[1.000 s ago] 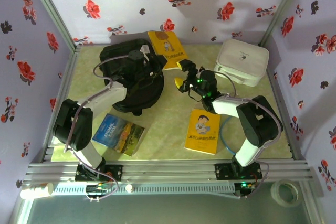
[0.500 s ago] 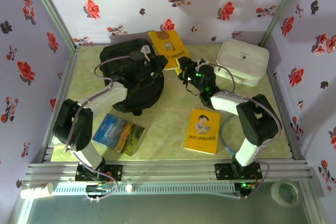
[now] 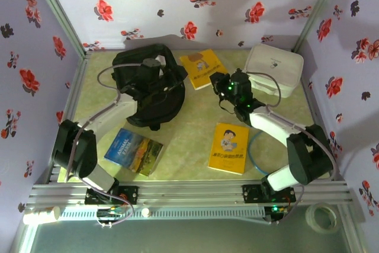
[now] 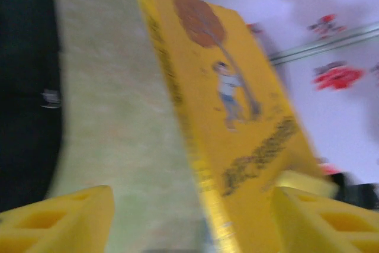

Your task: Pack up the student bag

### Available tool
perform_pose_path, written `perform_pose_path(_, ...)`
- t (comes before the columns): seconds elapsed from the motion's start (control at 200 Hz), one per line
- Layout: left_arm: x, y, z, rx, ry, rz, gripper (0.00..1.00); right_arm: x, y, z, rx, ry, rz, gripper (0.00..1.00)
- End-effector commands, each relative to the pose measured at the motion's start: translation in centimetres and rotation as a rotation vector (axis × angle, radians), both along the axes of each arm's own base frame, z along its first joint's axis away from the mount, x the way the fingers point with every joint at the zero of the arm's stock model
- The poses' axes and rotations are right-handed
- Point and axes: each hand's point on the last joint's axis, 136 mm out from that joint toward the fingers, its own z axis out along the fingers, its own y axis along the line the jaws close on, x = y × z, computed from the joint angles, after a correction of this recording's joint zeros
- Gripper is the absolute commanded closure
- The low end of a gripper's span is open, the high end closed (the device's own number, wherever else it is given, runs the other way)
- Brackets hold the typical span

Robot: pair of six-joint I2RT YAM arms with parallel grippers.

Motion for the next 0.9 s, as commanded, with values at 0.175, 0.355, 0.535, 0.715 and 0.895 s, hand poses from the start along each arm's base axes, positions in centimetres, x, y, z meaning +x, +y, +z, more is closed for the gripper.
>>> perform_pose_path(0.175, -4.1, 8.5, -10.9, 0.646, 0.215, -0.063, 0.13, -1.5, -5.1, 1.0, -0.334, -0.058, -0.055, 0.98)
perform_pose_path(0.355, -4.5, 6.2, -15.4, 0.603, 0.319, -0.160, 0.13, -1.4, -5.2, 0.3, -0.328, -0.033, -0.058, 0.98)
perform_pose_path(0.535, -4.8, 1.7, -17.9, 0.531, 0.362, -0.254, 0.14, -1.4, -5.2, -0.5, -0.328, -0.004, -0.057, 0.98)
perform_pose_path(0.715, -5.0, -4.4, -17.9, 0.436, 0.334, -0.378, 0.15, -1.4, -6.5, -1.0, -0.343, 0.019, -0.087, 0.98)
perform_pose_path(0.895, -4.0, -7.0, -16.0, 0.470, 0.258, -0.493, 0.16, -1.4, -8.3, -1.1, -0.350, 0.029, -0.125, 0.98)
